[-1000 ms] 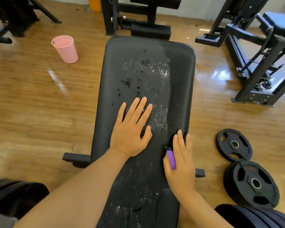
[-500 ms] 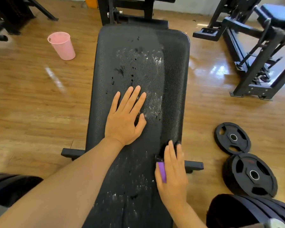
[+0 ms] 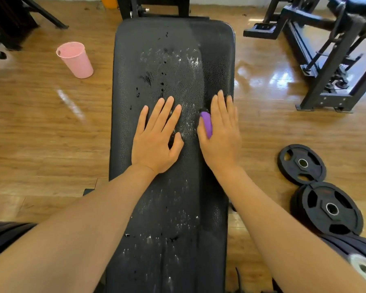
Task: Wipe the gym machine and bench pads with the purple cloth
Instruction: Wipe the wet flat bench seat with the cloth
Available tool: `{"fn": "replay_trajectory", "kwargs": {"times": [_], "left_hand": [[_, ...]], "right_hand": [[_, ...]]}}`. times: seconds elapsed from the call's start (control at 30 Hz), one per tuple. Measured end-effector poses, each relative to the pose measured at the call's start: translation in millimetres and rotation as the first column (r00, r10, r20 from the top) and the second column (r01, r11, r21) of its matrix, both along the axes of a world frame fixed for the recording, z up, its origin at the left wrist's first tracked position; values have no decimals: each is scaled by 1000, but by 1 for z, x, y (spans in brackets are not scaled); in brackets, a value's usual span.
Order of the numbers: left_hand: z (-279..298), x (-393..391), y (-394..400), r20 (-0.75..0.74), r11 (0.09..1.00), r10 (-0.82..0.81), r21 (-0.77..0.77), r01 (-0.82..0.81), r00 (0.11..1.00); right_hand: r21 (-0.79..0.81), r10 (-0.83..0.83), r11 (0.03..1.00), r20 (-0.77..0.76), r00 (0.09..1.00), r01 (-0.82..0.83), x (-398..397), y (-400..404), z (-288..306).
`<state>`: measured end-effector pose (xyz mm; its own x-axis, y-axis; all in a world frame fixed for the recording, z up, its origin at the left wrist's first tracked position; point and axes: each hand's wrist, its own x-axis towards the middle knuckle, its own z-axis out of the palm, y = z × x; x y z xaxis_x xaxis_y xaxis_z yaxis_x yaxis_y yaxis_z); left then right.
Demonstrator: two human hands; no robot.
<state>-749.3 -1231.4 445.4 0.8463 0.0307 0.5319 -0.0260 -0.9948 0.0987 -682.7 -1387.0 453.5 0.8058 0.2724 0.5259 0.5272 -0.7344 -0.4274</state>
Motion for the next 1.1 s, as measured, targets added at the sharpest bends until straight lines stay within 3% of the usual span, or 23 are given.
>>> {"fn": "replay_trajectory", "kwargs": {"times": [0.3,0.43,0.67,0.83,1.0,1.1], "left_hand": [[-1,0,-3,12,999,14,35,-14,1000],[-4,-2,-8,-5,998,41,50,-41,999],[-11,-25,-17,-74,999,39,28,-37,997],[-17,-41,-23,-84,1000,15,0,-15,996],[-24,-49,-27,-57,1000,30,2,-30,998],[-25,-48,-26,-46,1000,29,3,-29,998]], "right_hand": [[-130,146,979,-108,983,-160,-204,-100,-108],[-102,125,986,-66,990,-131,-176,-79,-90],[-31,-34,999,-1,999,34,-34,-10,-17],[15,-32,999,-4,999,32,-103,-41,-54],[-187,95,976,-79,992,-109,-212,-94,-108],[-200,142,967,-86,986,-156,-213,-100,-114]]}}
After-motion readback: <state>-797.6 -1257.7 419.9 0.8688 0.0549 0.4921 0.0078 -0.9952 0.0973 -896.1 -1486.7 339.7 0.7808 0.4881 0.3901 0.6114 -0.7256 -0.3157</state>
